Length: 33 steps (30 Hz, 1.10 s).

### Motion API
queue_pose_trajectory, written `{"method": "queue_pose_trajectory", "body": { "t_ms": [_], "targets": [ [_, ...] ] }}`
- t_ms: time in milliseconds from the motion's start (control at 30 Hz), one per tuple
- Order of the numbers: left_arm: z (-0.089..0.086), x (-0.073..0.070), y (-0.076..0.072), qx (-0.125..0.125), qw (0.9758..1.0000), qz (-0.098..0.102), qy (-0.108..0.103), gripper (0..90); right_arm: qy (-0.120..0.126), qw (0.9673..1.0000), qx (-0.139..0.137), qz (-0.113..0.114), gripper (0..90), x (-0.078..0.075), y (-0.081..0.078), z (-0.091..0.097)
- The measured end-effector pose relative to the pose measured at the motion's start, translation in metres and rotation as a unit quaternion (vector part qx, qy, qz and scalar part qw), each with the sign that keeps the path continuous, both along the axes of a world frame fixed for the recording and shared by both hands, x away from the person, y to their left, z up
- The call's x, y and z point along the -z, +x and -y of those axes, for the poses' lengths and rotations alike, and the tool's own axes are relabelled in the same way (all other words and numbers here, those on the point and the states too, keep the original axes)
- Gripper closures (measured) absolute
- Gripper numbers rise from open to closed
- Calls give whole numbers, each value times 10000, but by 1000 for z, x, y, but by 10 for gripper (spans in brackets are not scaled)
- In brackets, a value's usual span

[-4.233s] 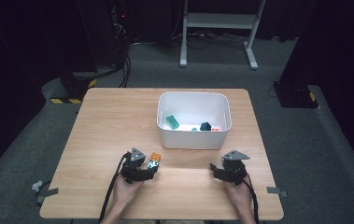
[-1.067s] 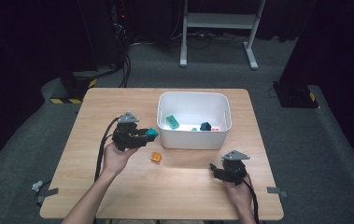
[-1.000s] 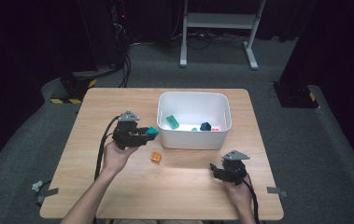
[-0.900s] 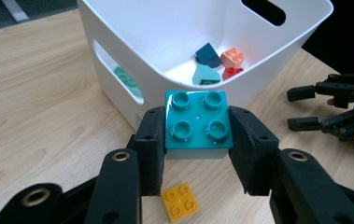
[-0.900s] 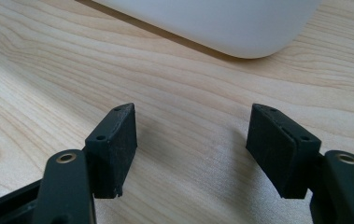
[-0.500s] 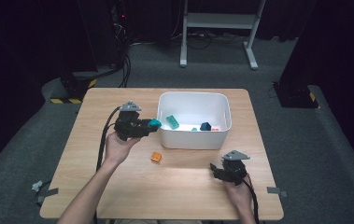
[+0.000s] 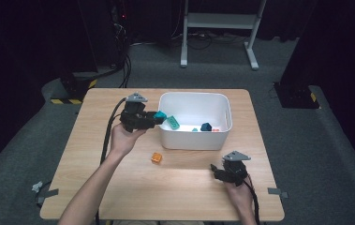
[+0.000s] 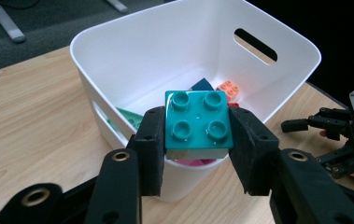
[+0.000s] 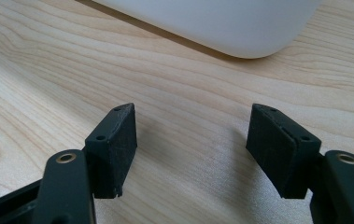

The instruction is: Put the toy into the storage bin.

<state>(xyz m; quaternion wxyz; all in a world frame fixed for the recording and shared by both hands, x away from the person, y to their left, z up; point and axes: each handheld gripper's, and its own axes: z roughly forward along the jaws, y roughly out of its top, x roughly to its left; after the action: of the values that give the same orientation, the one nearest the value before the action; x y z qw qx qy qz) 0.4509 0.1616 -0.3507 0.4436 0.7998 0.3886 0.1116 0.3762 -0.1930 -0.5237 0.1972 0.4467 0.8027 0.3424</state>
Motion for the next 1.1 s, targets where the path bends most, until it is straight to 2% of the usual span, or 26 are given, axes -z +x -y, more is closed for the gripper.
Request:
{"method": "queue_pose_trajectory", "body": {
  "t_ms": [133,533,833,1100],
  "targets": [
    [5,-1,5,39,10000,-17,-56,581,0,10000,0,-1,331,0,0,0],
    [19,0,20,97,9999,-48,68,580,3,10000,2,-2,331,0,0,0],
    [28,10,29,93,9997,-185,125,578,0,10000,-1,-1,331,0,0,0],
    [35,16,33,109,9995,-199,221,574,1,10000,-1,-1,331,0,0,0]
  ]
}}
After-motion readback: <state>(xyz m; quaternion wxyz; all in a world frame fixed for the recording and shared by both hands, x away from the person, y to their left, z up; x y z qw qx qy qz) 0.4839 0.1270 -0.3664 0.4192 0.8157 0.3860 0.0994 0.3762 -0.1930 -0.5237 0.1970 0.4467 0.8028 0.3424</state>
